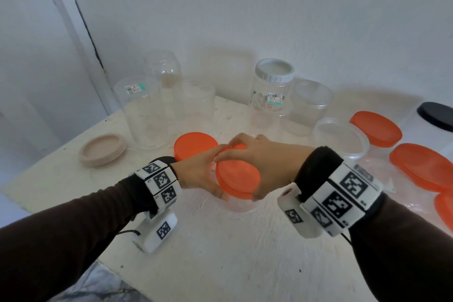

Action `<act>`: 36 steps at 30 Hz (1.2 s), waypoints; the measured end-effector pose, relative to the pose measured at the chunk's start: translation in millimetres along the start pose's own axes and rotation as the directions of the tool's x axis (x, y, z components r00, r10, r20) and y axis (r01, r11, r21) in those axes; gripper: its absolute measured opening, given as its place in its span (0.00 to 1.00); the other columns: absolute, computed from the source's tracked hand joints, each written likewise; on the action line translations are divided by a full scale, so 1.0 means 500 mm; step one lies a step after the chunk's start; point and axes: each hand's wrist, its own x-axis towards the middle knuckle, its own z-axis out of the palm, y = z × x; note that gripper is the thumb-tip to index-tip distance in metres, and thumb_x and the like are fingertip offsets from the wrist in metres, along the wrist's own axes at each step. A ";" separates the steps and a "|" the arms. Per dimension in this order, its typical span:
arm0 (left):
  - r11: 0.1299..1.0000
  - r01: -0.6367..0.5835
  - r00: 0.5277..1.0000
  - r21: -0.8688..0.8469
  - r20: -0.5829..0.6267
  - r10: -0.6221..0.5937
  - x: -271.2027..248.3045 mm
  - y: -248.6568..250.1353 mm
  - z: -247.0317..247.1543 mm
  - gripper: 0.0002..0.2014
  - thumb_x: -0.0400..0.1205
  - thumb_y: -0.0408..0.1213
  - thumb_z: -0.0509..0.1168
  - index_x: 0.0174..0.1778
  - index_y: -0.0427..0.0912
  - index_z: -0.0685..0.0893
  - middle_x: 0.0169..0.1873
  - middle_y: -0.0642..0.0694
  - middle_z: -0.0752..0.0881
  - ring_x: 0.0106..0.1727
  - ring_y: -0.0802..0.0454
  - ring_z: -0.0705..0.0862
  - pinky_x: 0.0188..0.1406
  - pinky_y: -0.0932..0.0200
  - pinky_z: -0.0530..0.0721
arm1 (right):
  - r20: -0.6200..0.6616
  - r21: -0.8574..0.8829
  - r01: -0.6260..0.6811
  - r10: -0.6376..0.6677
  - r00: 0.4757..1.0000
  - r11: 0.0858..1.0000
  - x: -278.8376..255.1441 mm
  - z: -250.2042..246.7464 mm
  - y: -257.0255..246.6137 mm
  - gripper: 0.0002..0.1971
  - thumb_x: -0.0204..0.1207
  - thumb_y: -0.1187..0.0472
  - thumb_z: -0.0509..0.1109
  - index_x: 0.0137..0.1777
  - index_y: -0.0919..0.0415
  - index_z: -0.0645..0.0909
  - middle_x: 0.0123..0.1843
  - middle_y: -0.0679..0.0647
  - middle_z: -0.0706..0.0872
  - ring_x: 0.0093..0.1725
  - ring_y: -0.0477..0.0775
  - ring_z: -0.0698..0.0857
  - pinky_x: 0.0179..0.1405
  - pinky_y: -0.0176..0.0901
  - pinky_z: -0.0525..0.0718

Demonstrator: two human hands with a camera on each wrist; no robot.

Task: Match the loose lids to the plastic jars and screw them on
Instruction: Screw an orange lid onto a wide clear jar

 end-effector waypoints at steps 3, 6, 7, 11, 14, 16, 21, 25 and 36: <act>1.000 -0.012 1.000 -0.008 -0.016 0.011 0.000 0.000 0.000 0.54 0.49 0.50 0.83 0.73 0.49 0.67 0.66 0.55 0.76 0.67 0.61 0.75 0.66 0.61 0.74 | -0.141 0.008 -0.137 0.136 0.981 0.991 0.008 0.014 -0.016 0.42 0.63 0.36 0.74 0.76 0.36 0.57 0.59 0.51 0.65 0.52 0.54 0.71 0.47 0.45 0.77; 1.000 0.002 1.000 -0.003 -0.011 -0.002 0.000 -0.003 0.000 0.61 0.47 0.57 0.83 0.76 0.48 0.63 0.67 0.52 0.76 0.69 0.57 0.75 0.70 0.51 0.74 | -0.196 -0.052 -0.237 0.223 0.955 0.970 0.013 0.027 -0.031 0.43 0.66 0.29 0.66 0.77 0.46 0.57 0.63 0.56 0.68 0.47 0.55 0.73 0.42 0.44 0.72; 1.000 0.007 1.000 -0.005 -0.008 -0.007 0.000 -0.004 -0.001 0.60 0.47 0.57 0.83 0.75 0.49 0.63 0.67 0.53 0.76 0.68 0.58 0.75 0.70 0.52 0.74 | -0.178 -0.068 -0.219 0.204 0.963 0.973 0.011 0.025 -0.028 0.44 0.66 0.29 0.66 0.78 0.46 0.55 0.67 0.56 0.67 0.52 0.56 0.74 0.45 0.44 0.73; 1.000 -0.003 1.000 -0.010 0.004 0.003 0.001 0.003 -0.001 0.55 0.49 0.52 0.83 0.73 0.55 0.65 0.67 0.60 0.73 0.67 0.68 0.73 0.66 0.67 0.74 | 0.013 -0.032 0.005 -0.005 1.000 0.999 -0.003 0.000 -0.005 0.47 0.65 0.48 0.78 0.77 0.32 0.50 0.79 0.48 0.53 0.73 0.59 0.62 0.65 0.55 0.75; 1.000 0.005 1.000 0.007 -0.001 -0.005 0.002 0.000 -0.001 0.54 0.52 0.47 0.82 0.75 0.51 0.64 0.68 0.58 0.74 0.69 0.63 0.73 0.67 0.65 0.73 | -0.078 -0.053 -0.004 -0.001 0.997 0.999 0.002 0.009 -0.005 0.42 0.65 0.45 0.76 0.75 0.31 0.56 0.70 0.48 0.61 0.60 0.53 0.65 0.55 0.48 0.77; 1.000 -0.006 1.000 -0.004 -0.016 0.006 0.002 0.001 0.000 0.50 0.51 0.46 0.81 0.71 0.52 0.68 0.65 0.58 0.76 0.66 0.65 0.75 0.63 0.68 0.74 | -0.194 -0.053 -0.101 0.089 0.977 0.993 0.004 0.017 -0.014 0.41 0.63 0.33 0.71 0.75 0.34 0.58 0.56 0.50 0.65 0.52 0.53 0.68 0.46 0.44 0.73; 1.000 0.005 1.000 0.005 -0.028 -0.005 0.001 0.003 -0.001 0.50 0.50 0.48 0.81 0.70 0.54 0.67 0.64 0.58 0.77 0.65 0.66 0.76 0.64 0.65 0.76 | -0.186 -0.101 -0.132 0.112 0.976 0.986 0.006 0.026 -0.013 0.44 0.64 0.27 0.65 0.78 0.39 0.52 0.65 0.53 0.67 0.56 0.56 0.71 0.46 0.45 0.72; 1.000 -0.003 1.000 -0.007 0.013 0.003 0.000 0.005 -0.001 0.53 0.54 0.45 0.81 0.75 0.52 0.63 0.67 0.56 0.75 0.68 0.63 0.74 0.67 0.64 0.75 | -0.025 -0.013 0.026 -0.027 0.999 1.000 0.005 0.016 0.002 0.46 0.65 0.45 0.77 0.77 0.30 0.51 0.77 0.46 0.54 0.69 0.57 0.63 0.61 0.51 0.76; 0.998 0.004 1.000 -0.060 -0.007 -0.005 -0.005 0.011 -0.001 0.46 0.50 0.39 0.83 0.65 0.55 0.71 0.62 0.56 0.79 0.60 0.71 0.78 0.55 0.76 0.76 | -0.243 -0.112 -0.075 0.045 0.969 0.991 0.004 0.027 -0.014 0.43 0.60 0.31 0.71 0.75 0.34 0.58 0.57 0.51 0.70 0.44 0.52 0.72 0.38 0.40 0.69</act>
